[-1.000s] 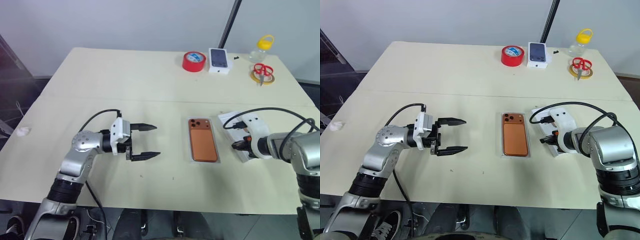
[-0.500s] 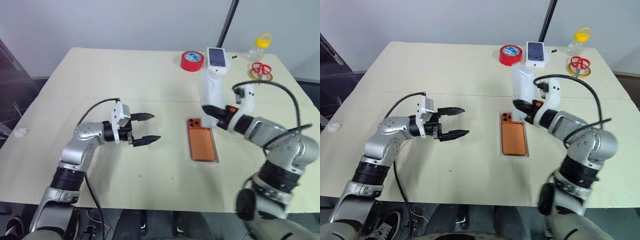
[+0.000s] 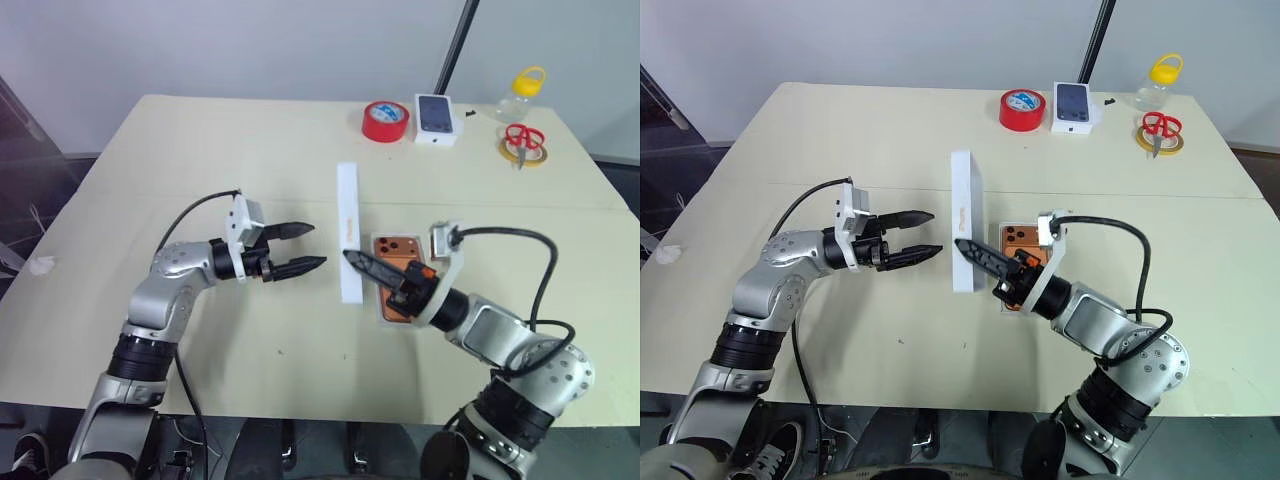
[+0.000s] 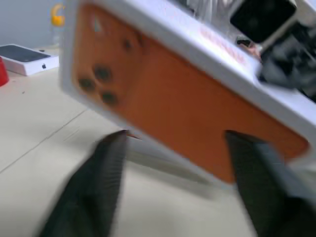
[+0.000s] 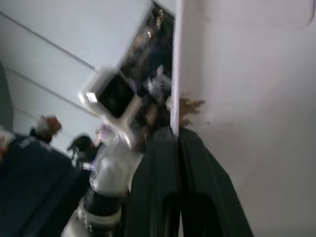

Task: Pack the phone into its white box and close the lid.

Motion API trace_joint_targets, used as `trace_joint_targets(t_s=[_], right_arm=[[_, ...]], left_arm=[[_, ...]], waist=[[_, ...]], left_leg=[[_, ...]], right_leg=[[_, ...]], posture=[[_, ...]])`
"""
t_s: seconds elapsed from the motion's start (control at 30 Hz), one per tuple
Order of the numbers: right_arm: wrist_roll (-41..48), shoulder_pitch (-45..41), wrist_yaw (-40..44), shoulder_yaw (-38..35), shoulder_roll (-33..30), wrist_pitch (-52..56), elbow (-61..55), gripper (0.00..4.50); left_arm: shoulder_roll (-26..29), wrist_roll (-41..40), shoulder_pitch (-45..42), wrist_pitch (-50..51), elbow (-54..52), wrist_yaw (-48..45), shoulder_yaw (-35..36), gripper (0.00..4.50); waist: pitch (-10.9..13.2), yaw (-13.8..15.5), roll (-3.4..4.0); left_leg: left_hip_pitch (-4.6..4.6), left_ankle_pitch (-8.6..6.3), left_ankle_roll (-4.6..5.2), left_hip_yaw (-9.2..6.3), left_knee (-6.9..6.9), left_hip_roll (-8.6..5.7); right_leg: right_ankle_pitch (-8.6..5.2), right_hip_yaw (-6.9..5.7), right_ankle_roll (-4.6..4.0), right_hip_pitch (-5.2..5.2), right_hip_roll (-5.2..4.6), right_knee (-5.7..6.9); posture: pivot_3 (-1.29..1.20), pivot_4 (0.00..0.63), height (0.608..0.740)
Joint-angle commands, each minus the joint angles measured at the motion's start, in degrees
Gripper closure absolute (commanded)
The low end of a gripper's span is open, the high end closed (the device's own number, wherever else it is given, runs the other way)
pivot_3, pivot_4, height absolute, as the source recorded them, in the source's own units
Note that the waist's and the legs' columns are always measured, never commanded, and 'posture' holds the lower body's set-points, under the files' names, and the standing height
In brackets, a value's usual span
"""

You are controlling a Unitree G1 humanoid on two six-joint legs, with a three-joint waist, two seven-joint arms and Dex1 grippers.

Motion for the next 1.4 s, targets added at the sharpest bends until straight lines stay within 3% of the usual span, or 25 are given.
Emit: trace_joint_targets(t_s=[0.03,0.1,0.13,0.23,0.5,0.73,0.77,0.83,0.93,1.03,1.17,1.27,1.4], right_arm=[[12.90,1.99,-7.02,6.31,-4.91,-6.47,3.35,4.50],[16.47,2.69,-10.33,9.11,-8.68,-10.75,6.45,4.50],[18.43,2.86,-12.12,10.44,-10.32,-13.22,7.66,4.50],[23.52,3.31,-16.70,15.12,-16.06,-17.52,12.38,4.50],[23.10,2.96,-16.48,18.40,-26.29,-24.90,18.92,4.50],[27.68,5.84,-13.24,18.32,-33.54,-26.87,18.21,4.50],[28.56,6.55,-12.60,18.20,-34.70,-27.04,17.96,3.91],[26.89,8.04,-7.87,17.04,-39.62,-25.06,16.98,3.14],[16.99,10.05,8.54,15.36,-50.94,-20.01,13.04,1.61],[0.89,10.31,21.41,16.81,-60.44,-26.19,15.54,1.61],[-7.00,7.82,25.38,17.70,-58.95,-31.35,18.14,1.61],[-12.71,8.76,27.88,20.18,-57.52,-33.55,15.70,2.45],[-28.80,9.75,29.41,26.32,-57.83,-42.61,15.98,4.44]], left_arm=[[-0.90,-0.62,0.70,-1.09,-2.02,0.51,0.51,3.05],[-1.93,-0.62,1.15,-0.86,-2.43,1.21,0.07,4.14],[-2.32,-0.49,1.32,-0.80,-2.60,1.42,-0.19,4.44],[-3.77,2.71,2.50,-3.12,-2.90,2.64,-2.63,4.44],[-8.86,6.89,0.03,-5.06,5.37,4.36,-6.97,4.44],[-18.87,10.34,-6.73,-10.99,19.68,4.43,-9.82,4.44],[-19.99,11.00,-7.22,-12.07,20.84,4.33,-10.22,4.50],[-22.84,11.48,-8.40,-12.75,22.85,4.36,-10.94,4.50],[-25.87,11.90,-9.00,-12.59,23.68,4.02,-11.68,4.50],[-27.40,11.98,-8.36,-12.01,22.76,3.87,-12.44,4.50],[-26.85,11.51,-7.30,-10.42,20.26,3.57,-12.50,4.50],[-24.99,10.72,-7.09,-7.55,18.05,3.28,-11.84,4.50],[-22.06,10.42,-7.08,-4.96,15.52,4.01,-10.62,4.50]], waist=[[0.01,-0.09,0.01],[0.01,-0.04,0.01],[0.00,-0.01,0.00],[0.01,0.07,0.01],[0.00,0.57,-0.02],[-0.01,1.15,-0.04],[0.00,1.40,-0.06],[0.00,2.01,-0.06],[0.02,2.02,-0.04],[0.03,1.67,-0.07],[0.07,1.58,-0.13],[0.06,1.79,-0.12],[0.05,1.88,-0.10]], left_leg=[[0.00,0.00,0.00,0.01,0.00,0.00],[0.02,0.00,0.00,0.01,0.02,-0.01],[0.02,0.00,0.00,0.01,0.02,-0.01],[0.01,0.00,0.01,0.01,0.03,-0.01],[0.01,0.01,0.09,0.01,0.09,-0.02],[-0.02,-0.02,0.20,0.02,0.15,-0.04],[-0.03,-0.03,0.22,0.04,0.16,-0.04],[-0.05,-0.04,0.24,0.04,0.18,-0.05],[-0.15,-0.08,0.32,0.05,0.23,-0.08],[-0.22,-0.14,0.41,0.09,0.29,-0.09],[-0.08,-0.14,0.42,0.03,0.26,0.07],[-0.08,-0.14,0.41,-0.03,0.21,0.15],[-0.11,-0.14,0.41,-0.03,0.19,0.13]], right_leg=[[-0.01,0.01,-0.01,-0.01,0.00,0.00],[-0.02,0.01,-0.04,0.04,-0.01,-0.03],[-0.03,0.01,-0.05,0.04,-0.01,-0.05],[-0.03,0.01,-0.05,0.04,0.00,-0.06],[-0.01,0.00,-0.02,0.13,0.03,-0.14],[0.08,-0.01,0.17,0.19,0.04,-0.26],[0.09,-0.01,0.18,0.20,0.04,-0.28],[0.09,-0.01,0.18,0.19,0.04,-0.30],[0.07,-0.02,0.16,0.17,0.01,-0.36],[0.07,0.00,0.16,0.11,0.03,-0.42],[-0.01,0.01,0.03,0.15,0.27,-0.40],[0.08,0.01,0.22,0.10,0.41,-0.35],[0.08,0.01,0.24,0.06,0.39,-0.32]], posture=[[0.00,0.150,0.735],[0.00,0.150,0.735],[0.00,0.150,0.735],[0.00,0.150,0.735],[0.00,0.150,0.735],[0.00,0.150,0.735],[0.00,0.150,0.735],[0.00,0.150,0.735],[0.00,0.150,0.735],[0.00,0.150,0.735],[0.00,0.150,0.735],[0.00,0.150,0.735],[0.00,0.150,0.735]])
